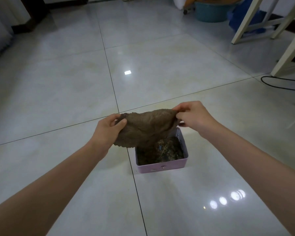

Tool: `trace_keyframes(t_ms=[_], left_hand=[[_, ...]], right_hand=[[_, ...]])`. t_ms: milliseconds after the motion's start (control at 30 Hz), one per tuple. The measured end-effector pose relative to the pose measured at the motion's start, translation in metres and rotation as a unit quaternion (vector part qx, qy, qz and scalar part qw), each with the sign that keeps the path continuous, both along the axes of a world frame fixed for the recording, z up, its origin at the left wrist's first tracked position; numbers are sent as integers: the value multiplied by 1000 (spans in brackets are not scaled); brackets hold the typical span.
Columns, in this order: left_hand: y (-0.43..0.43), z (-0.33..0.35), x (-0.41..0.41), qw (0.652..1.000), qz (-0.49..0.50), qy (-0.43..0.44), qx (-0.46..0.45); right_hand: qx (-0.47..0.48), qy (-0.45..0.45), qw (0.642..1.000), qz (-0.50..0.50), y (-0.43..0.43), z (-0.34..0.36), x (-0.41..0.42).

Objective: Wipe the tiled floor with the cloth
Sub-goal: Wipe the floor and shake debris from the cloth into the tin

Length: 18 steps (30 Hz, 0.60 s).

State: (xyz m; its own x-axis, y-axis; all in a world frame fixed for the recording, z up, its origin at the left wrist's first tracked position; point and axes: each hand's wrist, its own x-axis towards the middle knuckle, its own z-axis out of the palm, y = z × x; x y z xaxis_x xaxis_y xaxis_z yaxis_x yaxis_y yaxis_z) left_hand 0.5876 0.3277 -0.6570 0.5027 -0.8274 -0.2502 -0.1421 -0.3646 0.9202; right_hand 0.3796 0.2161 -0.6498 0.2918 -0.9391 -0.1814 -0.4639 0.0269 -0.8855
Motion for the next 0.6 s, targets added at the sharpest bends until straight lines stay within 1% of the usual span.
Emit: trace_keyframes(t_ms=[67,100,133,200,233,300,400,433,600], left_hand=[[-1,-1,-2,1000,0,-15,-4],[-1,-2,-4,999,-6,-33,4],[-1,-4,-6,998,-15,-59,19],[-1,-8,-9,993,-22,-99,54],[-1,-9,-9,993,-16,-98,64],[2,-8,-10,995,-1,-69,73],[6,-4,-14,994,-23,-68,79],[7,-2,-16,994,-33,-69,77],[10,7,-24,989,-85,-88,85]], right_hand=[[-62,-58,996,-13,3,8,1],[-76,-80,994,-8,6,12,3],[-82,-82,993,7,10,13,6],[-99,-51,993,25,18,12,12],[-112,-51,992,11,19,12,14],[-118,-65,991,-13,22,14,17],[-119,-32,992,12,28,15,16],[-129,-34,991,10,30,15,16],[-241,15,970,-5,39,20,8]])
